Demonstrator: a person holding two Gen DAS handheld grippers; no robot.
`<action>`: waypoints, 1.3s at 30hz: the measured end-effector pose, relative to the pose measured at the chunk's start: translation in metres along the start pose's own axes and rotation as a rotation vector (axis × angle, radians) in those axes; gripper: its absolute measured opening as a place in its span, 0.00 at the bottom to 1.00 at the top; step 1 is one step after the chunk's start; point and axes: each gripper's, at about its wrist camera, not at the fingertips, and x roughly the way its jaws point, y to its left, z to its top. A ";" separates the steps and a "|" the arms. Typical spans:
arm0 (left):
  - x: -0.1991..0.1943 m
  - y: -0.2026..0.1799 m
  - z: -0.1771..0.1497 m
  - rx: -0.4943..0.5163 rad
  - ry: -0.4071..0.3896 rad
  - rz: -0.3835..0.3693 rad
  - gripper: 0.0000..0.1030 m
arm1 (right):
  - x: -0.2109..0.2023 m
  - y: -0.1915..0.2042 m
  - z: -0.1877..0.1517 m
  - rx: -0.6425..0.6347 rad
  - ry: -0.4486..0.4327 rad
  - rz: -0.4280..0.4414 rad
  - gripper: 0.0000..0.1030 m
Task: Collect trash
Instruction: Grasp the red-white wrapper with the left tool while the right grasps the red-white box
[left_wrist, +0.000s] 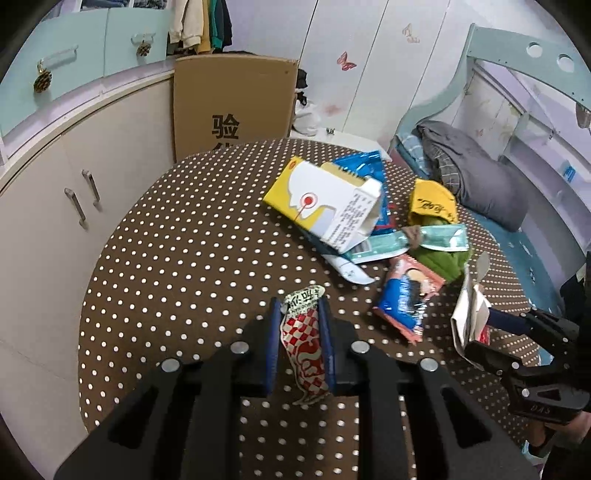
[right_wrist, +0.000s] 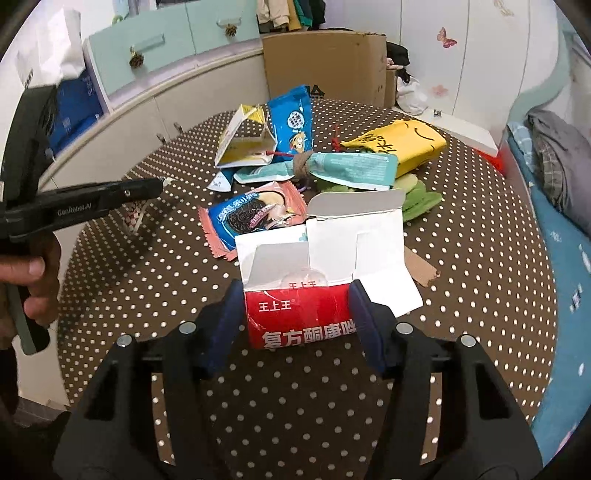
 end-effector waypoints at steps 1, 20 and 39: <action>-0.002 -0.001 0.001 -0.001 -0.003 -0.007 0.18 | -0.003 -0.002 -0.001 0.006 -0.009 0.017 0.20; -0.015 -0.046 0.007 0.055 -0.024 -0.093 0.19 | 0.008 -0.070 0.031 0.130 0.008 0.045 0.84; -0.009 -0.070 0.011 0.096 -0.010 -0.109 0.19 | -0.009 -0.072 0.015 0.065 -0.002 0.099 0.33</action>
